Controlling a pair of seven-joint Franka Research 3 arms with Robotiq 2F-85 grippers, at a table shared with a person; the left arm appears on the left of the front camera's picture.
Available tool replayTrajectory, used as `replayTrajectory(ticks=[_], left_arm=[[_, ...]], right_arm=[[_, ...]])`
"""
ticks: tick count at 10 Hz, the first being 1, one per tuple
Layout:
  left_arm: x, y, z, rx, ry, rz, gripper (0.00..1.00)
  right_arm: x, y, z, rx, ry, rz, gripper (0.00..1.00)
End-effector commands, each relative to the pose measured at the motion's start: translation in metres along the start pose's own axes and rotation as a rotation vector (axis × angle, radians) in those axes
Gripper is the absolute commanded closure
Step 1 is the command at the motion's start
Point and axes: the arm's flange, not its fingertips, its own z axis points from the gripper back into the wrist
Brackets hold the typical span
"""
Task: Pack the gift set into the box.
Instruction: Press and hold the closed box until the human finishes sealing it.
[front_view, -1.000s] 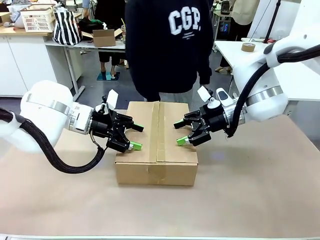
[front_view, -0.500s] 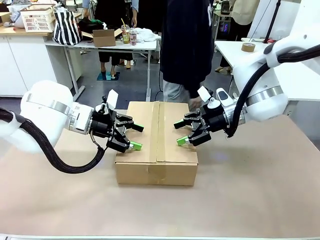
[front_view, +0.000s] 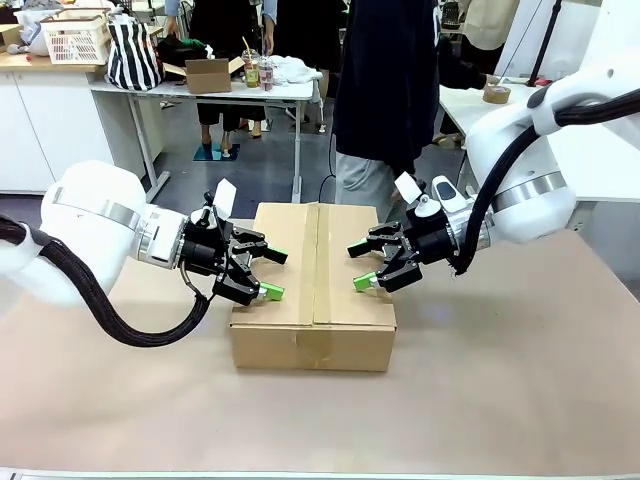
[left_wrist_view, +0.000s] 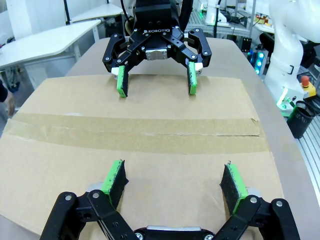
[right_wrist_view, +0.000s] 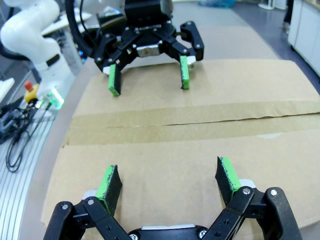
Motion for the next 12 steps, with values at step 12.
replayTrajectory(ticks=[12], left_arm=[[-0.0018,-0.0018,-0.0014,0.003,-0.003,-0.011,0.0]], right_arm=[[-0.0022,0.0005,-0.0006,0.0,0.003,-0.004,0.0]])
